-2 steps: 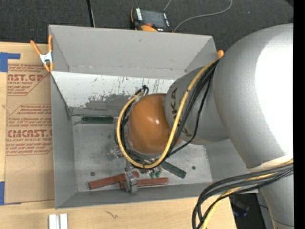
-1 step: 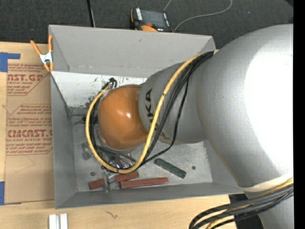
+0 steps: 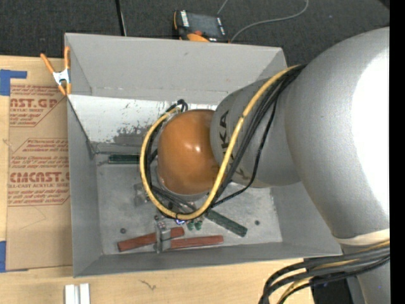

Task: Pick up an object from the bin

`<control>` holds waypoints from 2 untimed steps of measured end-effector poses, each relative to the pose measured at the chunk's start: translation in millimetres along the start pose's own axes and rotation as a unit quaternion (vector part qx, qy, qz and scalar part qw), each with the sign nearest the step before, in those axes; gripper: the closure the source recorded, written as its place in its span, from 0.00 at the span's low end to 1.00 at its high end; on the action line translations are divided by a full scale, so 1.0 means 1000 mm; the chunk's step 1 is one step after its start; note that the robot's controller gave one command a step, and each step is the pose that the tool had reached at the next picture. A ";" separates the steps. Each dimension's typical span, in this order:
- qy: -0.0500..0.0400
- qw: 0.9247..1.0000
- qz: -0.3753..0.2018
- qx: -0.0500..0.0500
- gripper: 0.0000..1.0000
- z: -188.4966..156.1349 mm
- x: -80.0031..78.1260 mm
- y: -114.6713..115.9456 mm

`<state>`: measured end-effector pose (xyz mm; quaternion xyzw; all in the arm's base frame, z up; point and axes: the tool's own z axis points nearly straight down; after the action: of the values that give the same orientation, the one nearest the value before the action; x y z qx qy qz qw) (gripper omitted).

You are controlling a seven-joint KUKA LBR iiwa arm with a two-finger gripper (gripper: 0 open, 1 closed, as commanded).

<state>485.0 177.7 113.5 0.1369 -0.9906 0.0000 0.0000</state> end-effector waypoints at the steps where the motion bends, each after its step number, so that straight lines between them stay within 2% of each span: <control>1: -0.004 1.000 -0.019 -0.001 0.00 0.044 -0.013 0.047; 2: -0.006 0.993 -0.119 0.000 0.00 0.042 -0.003 0.018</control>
Offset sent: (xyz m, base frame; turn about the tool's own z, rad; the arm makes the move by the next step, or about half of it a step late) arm -0.0013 0.0454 -0.0435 -0.0340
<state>482.6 196.1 71.6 0.2537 -0.9673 -0.0010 -0.0061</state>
